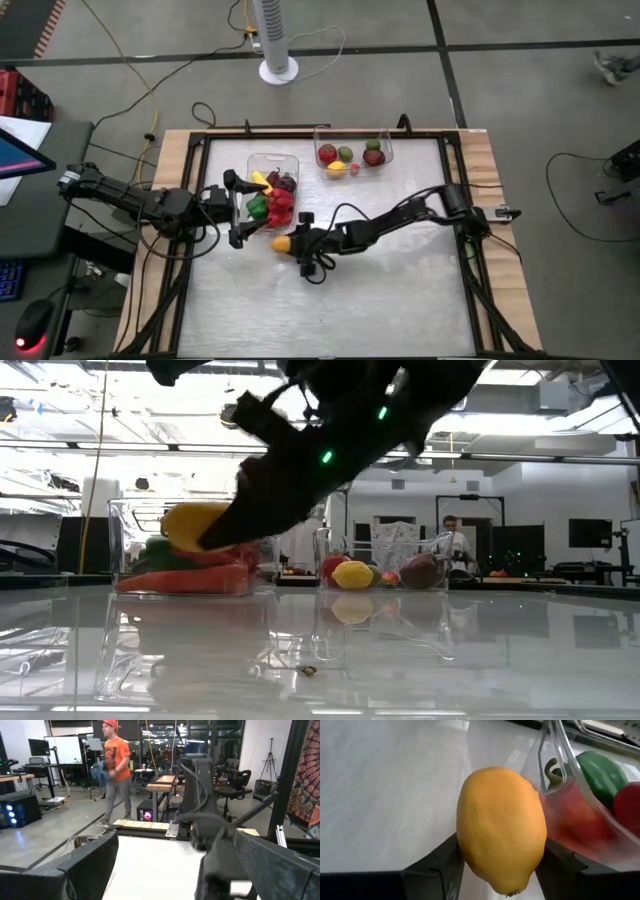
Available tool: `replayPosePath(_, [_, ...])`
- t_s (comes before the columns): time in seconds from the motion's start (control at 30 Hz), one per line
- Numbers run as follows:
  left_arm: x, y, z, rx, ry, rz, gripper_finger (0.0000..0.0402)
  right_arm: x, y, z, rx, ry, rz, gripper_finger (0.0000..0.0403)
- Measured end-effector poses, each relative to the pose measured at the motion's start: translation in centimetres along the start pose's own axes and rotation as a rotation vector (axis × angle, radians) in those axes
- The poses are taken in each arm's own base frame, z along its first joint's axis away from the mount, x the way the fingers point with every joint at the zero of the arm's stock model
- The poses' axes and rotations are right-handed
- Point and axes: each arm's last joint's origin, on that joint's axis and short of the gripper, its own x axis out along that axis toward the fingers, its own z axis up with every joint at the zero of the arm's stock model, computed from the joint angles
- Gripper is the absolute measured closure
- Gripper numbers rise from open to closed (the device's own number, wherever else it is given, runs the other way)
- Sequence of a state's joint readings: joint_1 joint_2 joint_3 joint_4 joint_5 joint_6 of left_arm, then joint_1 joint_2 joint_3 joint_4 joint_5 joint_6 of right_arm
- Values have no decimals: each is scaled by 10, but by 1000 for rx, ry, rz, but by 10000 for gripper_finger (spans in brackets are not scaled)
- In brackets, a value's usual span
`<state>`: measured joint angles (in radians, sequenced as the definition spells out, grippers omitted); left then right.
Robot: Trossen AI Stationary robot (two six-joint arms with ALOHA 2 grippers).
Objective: Sort produce into baskets
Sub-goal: Put the yellow lemon into the top transparent bin
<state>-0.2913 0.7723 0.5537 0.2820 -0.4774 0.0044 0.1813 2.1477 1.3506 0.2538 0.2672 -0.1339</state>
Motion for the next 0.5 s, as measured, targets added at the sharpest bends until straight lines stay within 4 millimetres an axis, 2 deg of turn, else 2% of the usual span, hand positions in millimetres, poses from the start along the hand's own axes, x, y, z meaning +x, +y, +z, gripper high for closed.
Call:
replayPosePath(0.23, [0,0,0,-1,0,0,15,-51,-5,30,-98,93,38,173])
replayPosePath(0.33, [0,0,0,-6,1,0,15,-71,-18,39,-108,140,20,174])
replayPosePath(0.4, [0,0,0,-15,3,-1,15,-84,-29,36,-98,184,-22,173])
replayPosePath(0.5, [0,0,-2,-23,15,-6,15,-104,-46,20,-76,224,-145,172])
